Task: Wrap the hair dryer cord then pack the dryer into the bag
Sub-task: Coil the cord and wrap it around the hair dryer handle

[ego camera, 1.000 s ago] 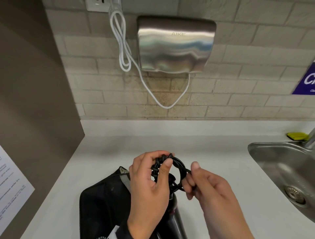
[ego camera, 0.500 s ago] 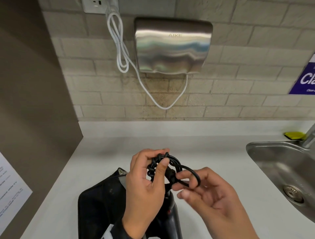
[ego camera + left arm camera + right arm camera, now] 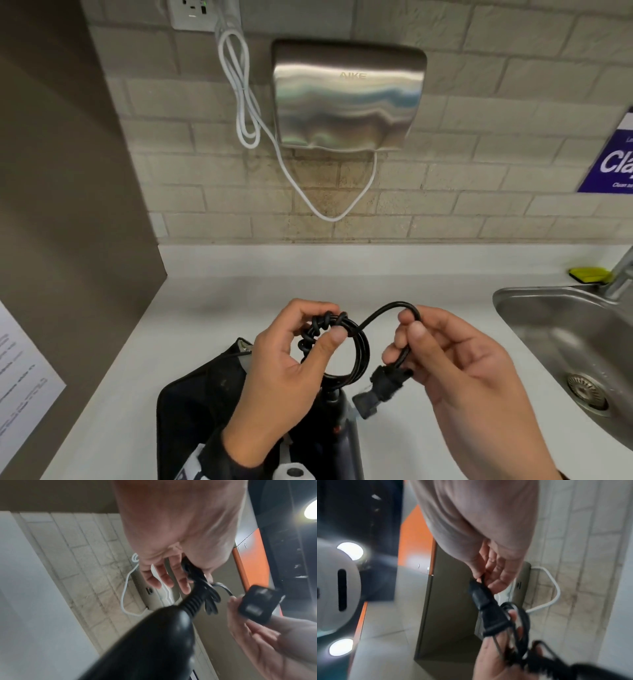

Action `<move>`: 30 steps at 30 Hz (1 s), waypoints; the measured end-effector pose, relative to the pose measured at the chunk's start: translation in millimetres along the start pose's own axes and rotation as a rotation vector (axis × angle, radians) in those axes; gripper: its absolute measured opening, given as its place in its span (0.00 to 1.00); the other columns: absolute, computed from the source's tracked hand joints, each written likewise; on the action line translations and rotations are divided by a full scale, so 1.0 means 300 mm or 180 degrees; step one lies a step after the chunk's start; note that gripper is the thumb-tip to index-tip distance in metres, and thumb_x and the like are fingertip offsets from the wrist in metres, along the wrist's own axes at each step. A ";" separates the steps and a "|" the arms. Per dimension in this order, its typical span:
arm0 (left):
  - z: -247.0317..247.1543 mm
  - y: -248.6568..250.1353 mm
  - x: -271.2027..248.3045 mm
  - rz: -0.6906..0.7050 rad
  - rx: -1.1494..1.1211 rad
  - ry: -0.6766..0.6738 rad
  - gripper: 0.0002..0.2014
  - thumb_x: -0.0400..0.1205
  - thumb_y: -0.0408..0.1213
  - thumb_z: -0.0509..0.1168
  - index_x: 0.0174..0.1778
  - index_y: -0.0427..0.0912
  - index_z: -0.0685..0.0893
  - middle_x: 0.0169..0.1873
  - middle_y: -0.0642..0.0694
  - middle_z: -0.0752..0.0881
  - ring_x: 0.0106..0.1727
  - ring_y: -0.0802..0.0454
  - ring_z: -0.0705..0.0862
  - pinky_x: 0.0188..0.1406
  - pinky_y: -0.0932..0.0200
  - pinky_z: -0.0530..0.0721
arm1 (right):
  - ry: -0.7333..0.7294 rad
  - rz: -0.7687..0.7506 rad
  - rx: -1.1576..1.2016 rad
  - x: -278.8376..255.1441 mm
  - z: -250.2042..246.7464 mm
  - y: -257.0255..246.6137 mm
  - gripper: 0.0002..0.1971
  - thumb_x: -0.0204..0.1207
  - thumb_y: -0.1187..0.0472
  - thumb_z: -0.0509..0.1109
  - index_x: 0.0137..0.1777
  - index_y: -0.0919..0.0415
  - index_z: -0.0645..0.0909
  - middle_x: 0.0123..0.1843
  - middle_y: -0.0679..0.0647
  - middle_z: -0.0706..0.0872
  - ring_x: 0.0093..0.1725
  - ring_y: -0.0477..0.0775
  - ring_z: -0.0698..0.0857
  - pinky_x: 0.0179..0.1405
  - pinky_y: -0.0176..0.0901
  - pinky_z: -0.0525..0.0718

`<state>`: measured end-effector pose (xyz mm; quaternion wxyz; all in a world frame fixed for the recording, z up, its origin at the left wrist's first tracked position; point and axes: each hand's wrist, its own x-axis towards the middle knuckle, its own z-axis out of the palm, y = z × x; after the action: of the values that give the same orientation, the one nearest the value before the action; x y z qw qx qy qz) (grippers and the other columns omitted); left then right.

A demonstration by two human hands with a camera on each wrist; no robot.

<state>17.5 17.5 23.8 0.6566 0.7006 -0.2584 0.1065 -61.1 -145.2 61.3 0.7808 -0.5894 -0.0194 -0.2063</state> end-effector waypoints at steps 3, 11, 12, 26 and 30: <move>-0.039 0.016 0.017 -0.0018 0.0206 -0.0301 0.16 0.69 0.54 0.78 0.51 0.62 0.86 0.50 0.61 0.91 0.57 0.54 0.88 0.59 0.59 0.83 | 0.0069 -0.0247 -0.0503 0.014 -0.015 -0.015 0.18 0.65 0.46 0.79 0.46 0.60 0.90 0.34 0.59 0.89 0.34 0.58 0.91 0.37 0.41 0.89; -0.028 0.004 0.011 0.0158 0.0444 0.0078 0.14 0.69 0.57 0.75 0.47 0.58 0.87 0.43 0.58 0.91 0.51 0.53 0.89 0.51 0.68 0.83 | 0.0296 -0.0848 -0.1127 0.040 -0.012 -0.008 0.06 0.73 0.66 0.70 0.43 0.60 0.89 0.36 0.62 0.90 0.34 0.59 0.92 0.40 0.39 0.89; -0.024 0.000 0.008 0.0137 0.0403 0.0114 0.14 0.70 0.57 0.75 0.47 0.58 0.88 0.44 0.56 0.92 0.51 0.51 0.89 0.52 0.64 0.84 | 0.0380 -0.0814 -0.1045 0.044 -0.009 0.006 0.06 0.73 0.66 0.70 0.43 0.59 0.89 0.36 0.61 0.91 0.35 0.58 0.92 0.40 0.38 0.89; -0.013 0.007 0.009 -0.0500 -0.0702 -0.0187 0.07 0.72 0.38 0.80 0.42 0.47 0.88 0.45 0.46 0.94 0.47 0.52 0.92 0.46 0.51 0.91 | 0.0578 0.0415 0.0344 0.069 0.063 0.137 0.09 0.75 0.61 0.69 0.49 0.66 0.84 0.39 0.55 0.88 0.33 0.53 0.87 0.36 0.50 0.88; -0.023 0.007 0.006 -0.0953 -0.1162 -0.0224 0.08 0.70 0.33 0.77 0.39 0.38 0.85 0.45 0.37 0.94 0.47 0.42 0.93 0.45 0.47 0.92 | 0.0517 0.0711 0.0504 0.066 0.067 0.162 0.11 0.75 0.61 0.69 0.52 0.68 0.83 0.39 0.55 0.88 0.31 0.51 0.84 0.34 0.46 0.88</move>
<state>19.5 23.9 27.2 0.7715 0.6040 -0.1893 -0.0650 -21.9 -121.9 28.5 0.8420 -0.5058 0.0933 -0.1630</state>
